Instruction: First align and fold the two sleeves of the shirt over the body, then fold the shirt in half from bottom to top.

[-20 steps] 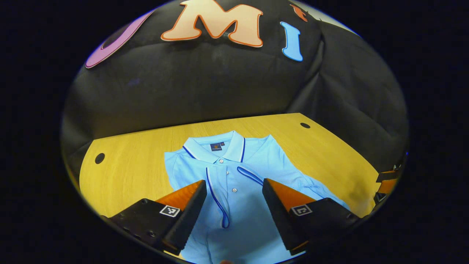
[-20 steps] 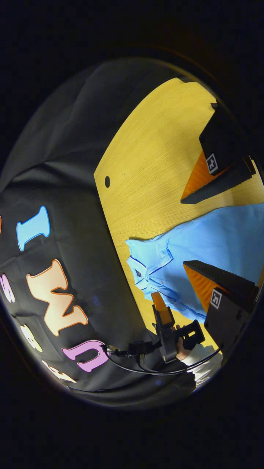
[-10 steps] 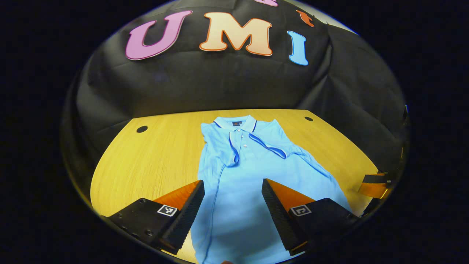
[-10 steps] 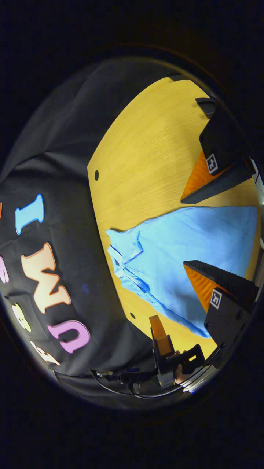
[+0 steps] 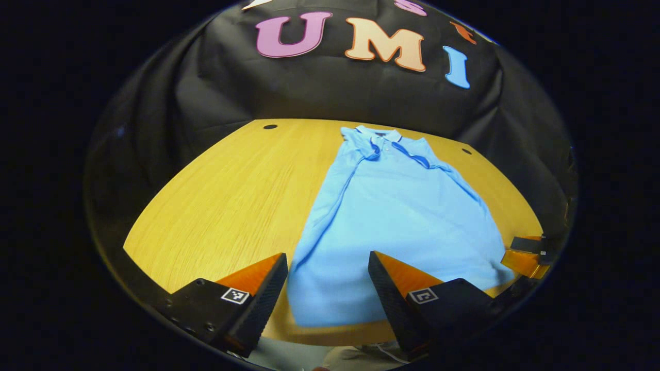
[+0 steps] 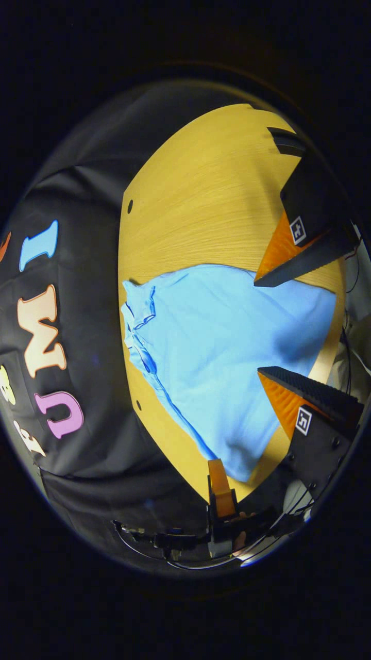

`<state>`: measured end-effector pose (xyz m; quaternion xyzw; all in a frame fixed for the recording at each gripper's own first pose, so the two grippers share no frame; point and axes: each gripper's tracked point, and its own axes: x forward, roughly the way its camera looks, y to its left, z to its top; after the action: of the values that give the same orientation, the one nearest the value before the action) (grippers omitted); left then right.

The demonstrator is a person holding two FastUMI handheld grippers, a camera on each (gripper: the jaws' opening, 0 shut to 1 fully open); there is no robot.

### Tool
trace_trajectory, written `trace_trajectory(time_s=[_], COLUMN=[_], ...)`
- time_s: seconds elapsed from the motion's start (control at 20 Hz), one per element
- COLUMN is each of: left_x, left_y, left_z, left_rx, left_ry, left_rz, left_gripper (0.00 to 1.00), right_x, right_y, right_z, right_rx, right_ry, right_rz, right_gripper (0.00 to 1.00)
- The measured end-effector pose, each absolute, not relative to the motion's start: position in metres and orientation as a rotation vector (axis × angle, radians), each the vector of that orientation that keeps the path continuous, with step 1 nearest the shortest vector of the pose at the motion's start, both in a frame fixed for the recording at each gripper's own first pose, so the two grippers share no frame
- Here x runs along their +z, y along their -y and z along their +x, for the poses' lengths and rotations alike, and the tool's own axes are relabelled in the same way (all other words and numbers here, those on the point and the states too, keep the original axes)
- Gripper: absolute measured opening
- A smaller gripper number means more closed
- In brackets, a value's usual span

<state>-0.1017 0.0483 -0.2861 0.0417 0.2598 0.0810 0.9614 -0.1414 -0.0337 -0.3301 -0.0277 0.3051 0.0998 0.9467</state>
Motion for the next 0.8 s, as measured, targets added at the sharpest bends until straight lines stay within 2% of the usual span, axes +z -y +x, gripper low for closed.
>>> trace_trajectory(time_s=[0.6,0.65,0.7,0.75,0.8], left_x=[-0.312,-0.313,-0.314,-0.315,-0.315], left_y=[-0.031,-0.029,-0.025,-0.023,-0.017], left_z=[-0.114,-0.111,-0.111,-0.109,-0.108], left_rx=[0.168,0.17,0.169,0.171,0.16], left_ry=[-0.491,-0.48,-0.472,-0.469,-0.466], left_rz=[0.13,0.133,0.134,0.129,0.125], left_gripper=[0.97,0.93,0.92,0.83,0.78], right_x=[-0.349,-0.348,-0.349,-0.347,-0.349], right_y=[0.032,0.033,0.034,0.034,0.033], right_z=[-0.154,-0.153,-0.153,-0.153,-0.151], right_rx=[0.242,0.239,0.233,0.228,0.231], right_ry=[-0.564,-0.56,-0.56,-0.558,-0.558], right_rz=[-0.194,-0.185,-0.176,-0.17,-0.161], right_gripper=[0.98,0.93,0.93,0.92,0.87])
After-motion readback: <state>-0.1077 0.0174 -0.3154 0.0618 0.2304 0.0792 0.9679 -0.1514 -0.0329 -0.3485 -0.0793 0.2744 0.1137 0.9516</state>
